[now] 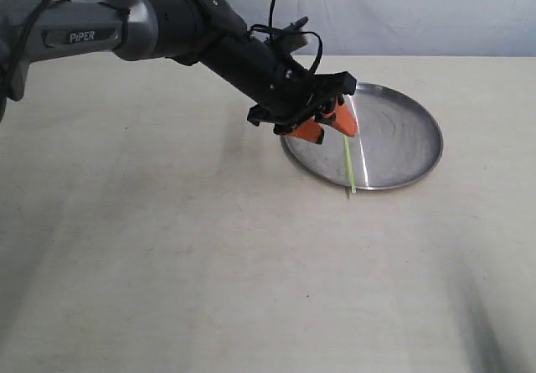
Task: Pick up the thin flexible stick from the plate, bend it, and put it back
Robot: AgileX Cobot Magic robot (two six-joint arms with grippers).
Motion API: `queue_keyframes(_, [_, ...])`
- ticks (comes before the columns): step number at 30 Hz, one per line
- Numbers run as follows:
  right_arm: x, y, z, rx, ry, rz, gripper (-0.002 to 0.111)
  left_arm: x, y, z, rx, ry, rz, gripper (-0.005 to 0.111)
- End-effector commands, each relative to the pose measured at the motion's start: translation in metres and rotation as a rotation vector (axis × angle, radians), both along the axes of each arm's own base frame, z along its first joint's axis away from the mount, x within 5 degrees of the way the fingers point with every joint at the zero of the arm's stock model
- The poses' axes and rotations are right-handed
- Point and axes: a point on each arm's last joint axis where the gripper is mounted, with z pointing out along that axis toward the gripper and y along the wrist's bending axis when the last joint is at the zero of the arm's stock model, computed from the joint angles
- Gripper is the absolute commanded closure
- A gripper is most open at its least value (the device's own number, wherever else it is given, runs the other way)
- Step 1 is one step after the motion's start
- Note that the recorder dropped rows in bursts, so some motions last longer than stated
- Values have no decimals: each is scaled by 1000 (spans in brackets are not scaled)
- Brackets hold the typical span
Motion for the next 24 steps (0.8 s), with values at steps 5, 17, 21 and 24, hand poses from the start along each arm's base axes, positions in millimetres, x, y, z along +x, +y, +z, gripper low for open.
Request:
queue_keyframes(5, [0,0,0,-6,-15,-6,108,-17,-4,-16,26,242,-75,53])
queue_keyframes(17, [0,0,0,-6,-15,-6,108,-28,-31,-53,26,291,-52,53])
queue_keyframes(21, [0,0,0,-6,-15,-6,108,-24,-33,-56,15,274,-14,53])
queue_keyframes(24, [0,0,0,-6,-15,-6,108,-23,-34,-55,-1,274,4,53])
